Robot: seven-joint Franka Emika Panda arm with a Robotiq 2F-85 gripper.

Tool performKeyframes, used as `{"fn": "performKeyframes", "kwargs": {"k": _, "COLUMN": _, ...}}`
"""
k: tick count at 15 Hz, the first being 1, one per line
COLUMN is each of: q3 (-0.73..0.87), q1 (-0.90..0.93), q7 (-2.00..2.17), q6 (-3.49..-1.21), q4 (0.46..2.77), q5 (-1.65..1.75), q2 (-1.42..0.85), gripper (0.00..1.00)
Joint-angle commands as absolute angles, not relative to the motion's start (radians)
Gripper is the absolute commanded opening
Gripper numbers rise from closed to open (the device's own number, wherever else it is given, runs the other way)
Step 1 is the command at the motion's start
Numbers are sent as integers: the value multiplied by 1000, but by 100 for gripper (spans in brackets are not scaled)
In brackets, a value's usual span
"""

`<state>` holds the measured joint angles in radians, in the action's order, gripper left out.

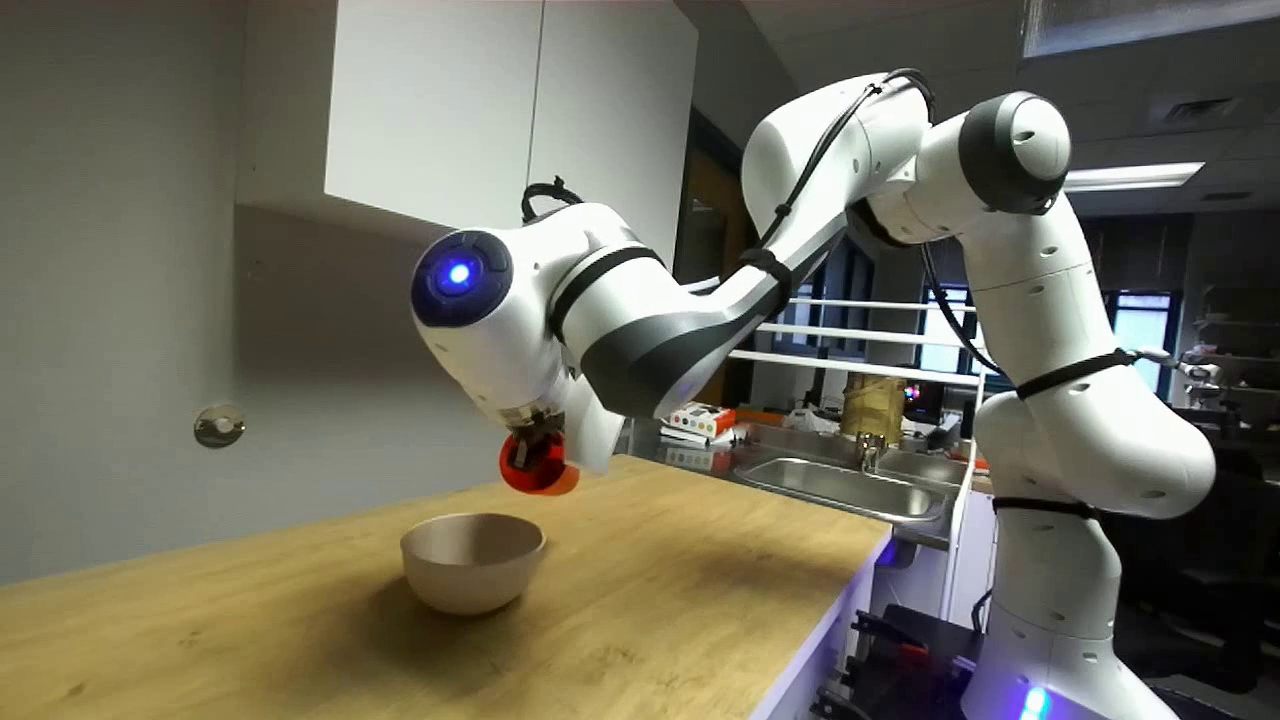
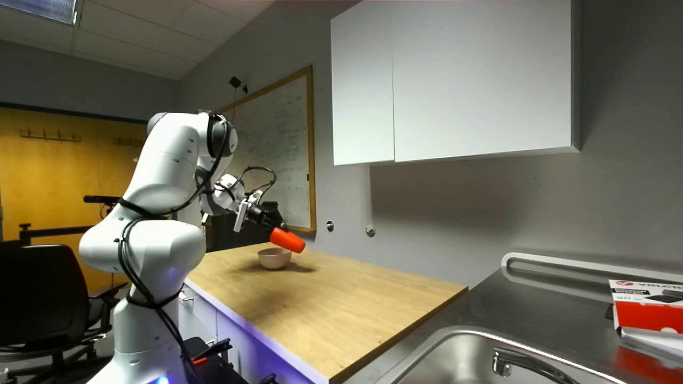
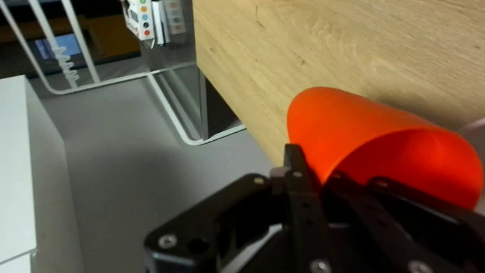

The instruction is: Pour the contents in the orange cup into the white bowl

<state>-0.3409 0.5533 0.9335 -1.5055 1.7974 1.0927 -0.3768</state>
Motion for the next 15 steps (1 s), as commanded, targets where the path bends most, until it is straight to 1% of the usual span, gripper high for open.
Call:
{"fn": "performKeyframes", "kwargs": {"k": 1, "q3": -330, "q1": 631, "q7": 959, "q6": -1374, "q4": 1738, "q5": 1221, "q2": -460, "gripper": 1}}
{"fn": "performKeyframes", "kwargs": {"k": 9, "q3": -307, "q1": 739, "q7": 977, "q6": -1148, "q4": 1740, "q5": 1454, "q2": -575, "gripper": 1}}
{"fn": "performKeyframes", "kwargs": {"k": 15, "q3": -302, "q1": 766, "q7": 961, "q6": -1038, "q4": 1741, "q5": 1572, "q2": -631, "gripper": 1}}
